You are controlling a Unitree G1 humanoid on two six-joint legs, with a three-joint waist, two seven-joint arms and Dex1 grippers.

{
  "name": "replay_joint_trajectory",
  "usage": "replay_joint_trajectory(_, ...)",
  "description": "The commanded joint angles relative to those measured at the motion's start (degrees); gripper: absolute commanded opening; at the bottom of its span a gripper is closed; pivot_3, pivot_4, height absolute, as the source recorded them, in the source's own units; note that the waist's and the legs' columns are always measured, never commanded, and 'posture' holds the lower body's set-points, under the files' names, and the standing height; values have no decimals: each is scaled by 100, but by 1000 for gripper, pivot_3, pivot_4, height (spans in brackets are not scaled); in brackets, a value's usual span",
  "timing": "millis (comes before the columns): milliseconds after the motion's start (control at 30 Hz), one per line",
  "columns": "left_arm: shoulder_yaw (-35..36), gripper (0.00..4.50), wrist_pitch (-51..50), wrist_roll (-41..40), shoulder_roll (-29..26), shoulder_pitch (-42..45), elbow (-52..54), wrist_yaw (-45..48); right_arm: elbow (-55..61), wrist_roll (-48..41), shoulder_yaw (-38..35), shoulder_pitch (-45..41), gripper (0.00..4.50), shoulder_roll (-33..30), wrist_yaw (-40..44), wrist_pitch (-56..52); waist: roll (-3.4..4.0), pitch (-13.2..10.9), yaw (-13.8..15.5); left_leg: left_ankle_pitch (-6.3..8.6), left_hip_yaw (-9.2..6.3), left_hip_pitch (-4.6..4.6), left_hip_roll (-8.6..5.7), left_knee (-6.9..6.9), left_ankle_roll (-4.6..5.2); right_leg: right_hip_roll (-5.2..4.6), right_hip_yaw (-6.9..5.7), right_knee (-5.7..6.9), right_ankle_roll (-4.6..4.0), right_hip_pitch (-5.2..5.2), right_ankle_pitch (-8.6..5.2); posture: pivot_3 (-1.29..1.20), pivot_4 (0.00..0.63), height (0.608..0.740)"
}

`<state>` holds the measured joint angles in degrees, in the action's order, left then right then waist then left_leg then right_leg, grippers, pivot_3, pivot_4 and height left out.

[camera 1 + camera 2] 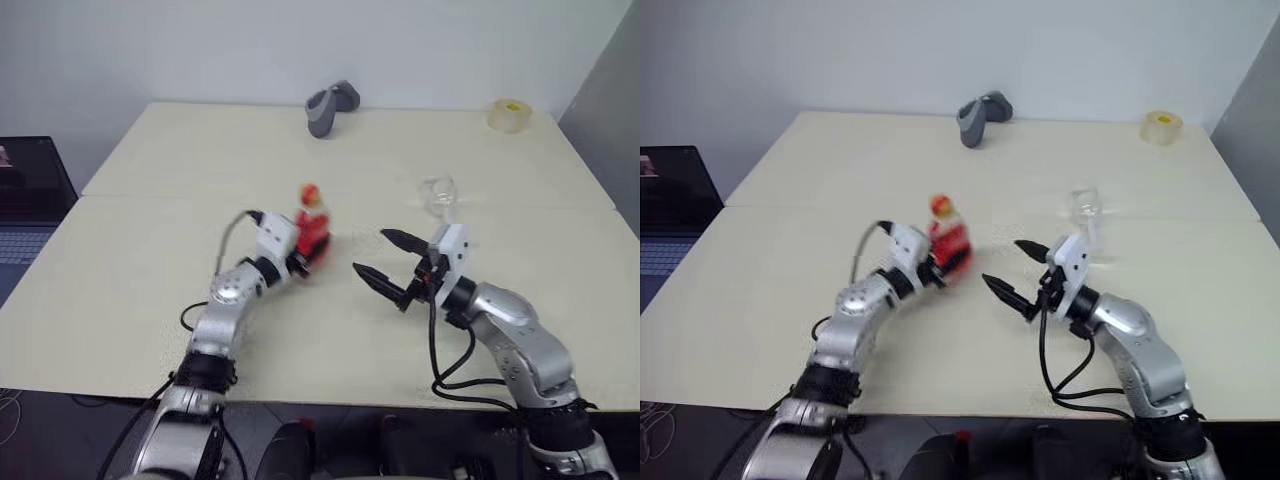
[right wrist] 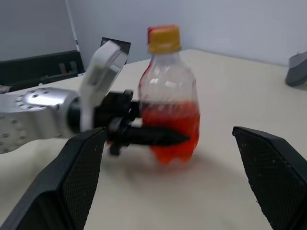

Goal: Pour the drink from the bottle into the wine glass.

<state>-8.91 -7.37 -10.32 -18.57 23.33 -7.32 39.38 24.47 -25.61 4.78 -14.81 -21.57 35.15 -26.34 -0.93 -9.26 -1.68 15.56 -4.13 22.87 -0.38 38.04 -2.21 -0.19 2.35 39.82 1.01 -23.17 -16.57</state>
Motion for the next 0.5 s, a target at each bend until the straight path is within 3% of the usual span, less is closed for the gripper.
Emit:
replay_joint_trajectory(33,-260,1949,-373,-49,-241,-34,831,444,635,-438,-172,-168,4500,-146,-279,-870,0,0,-3,4,-3,-4,3,0,7,5,-3,6,-1,0,0,0,150,740)
replay_joint_trajectory(500,-679,1820,-494,-99,-372,108,757,1487,779,-915,-189,-604,4500,-386,85,-1169,0,0,-6,5,-4,-3,1,0,11,9,-4,4,-3,2,-2,0,150,740)
